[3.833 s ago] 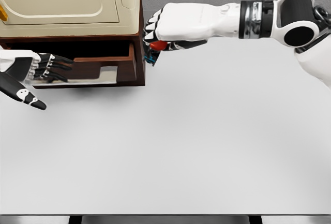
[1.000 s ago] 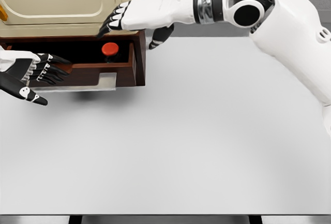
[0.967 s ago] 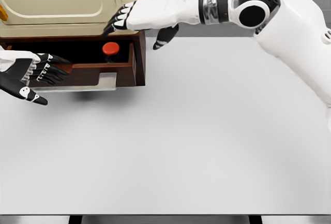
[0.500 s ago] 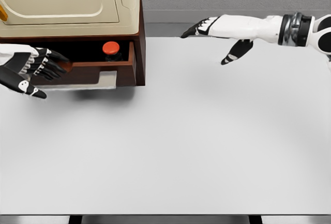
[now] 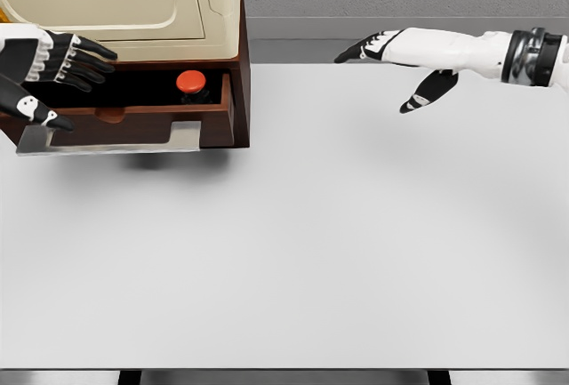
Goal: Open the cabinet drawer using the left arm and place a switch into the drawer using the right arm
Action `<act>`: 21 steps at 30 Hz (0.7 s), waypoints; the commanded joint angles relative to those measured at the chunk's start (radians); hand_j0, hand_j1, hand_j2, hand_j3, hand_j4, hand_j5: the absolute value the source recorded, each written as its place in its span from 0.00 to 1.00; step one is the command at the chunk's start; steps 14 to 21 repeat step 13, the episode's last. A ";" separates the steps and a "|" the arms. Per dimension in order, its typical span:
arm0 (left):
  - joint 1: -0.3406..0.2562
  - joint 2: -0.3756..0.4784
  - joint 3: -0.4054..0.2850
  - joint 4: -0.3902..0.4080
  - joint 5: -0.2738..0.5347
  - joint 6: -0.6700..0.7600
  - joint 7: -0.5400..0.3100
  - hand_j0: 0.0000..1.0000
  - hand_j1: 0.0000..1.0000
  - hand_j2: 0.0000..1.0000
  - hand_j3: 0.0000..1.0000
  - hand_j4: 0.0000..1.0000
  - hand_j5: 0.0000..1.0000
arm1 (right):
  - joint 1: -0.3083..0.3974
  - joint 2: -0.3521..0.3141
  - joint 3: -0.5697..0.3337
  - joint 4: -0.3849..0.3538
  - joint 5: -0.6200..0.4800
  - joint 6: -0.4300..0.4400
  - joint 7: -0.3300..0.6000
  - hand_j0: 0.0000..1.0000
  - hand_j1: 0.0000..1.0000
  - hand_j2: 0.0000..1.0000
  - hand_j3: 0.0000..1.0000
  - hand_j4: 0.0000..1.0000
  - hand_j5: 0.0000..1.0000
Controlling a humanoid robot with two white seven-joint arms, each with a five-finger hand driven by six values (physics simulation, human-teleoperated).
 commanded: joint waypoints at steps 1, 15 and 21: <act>0.000 -0.012 0.016 0.000 0.046 -0.016 0.000 1.00 1.00 1.00 1.00 1.00 1.00 | 0.002 -0.004 -0.002 0.000 -0.007 0.003 -0.001 1.00 1.00 1.00 1.00 1.00 1.00; 0.011 -0.108 0.020 0.000 0.178 -0.030 0.000 1.00 1.00 1.00 1.00 1.00 1.00 | 0.017 -0.021 -0.002 0.002 -0.007 0.003 -0.001 1.00 1.00 1.00 1.00 1.00 1.00; 0.011 -0.108 0.020 0.000 0.178 -0.030 0.000 1.00 1.00 1.00 1.00 1.00 1.00 | 0.017 -0.021 -0.002 0.002 -0.007 0.003 -0.001 1.00 1.00 1.00 1.00 1.00 1.00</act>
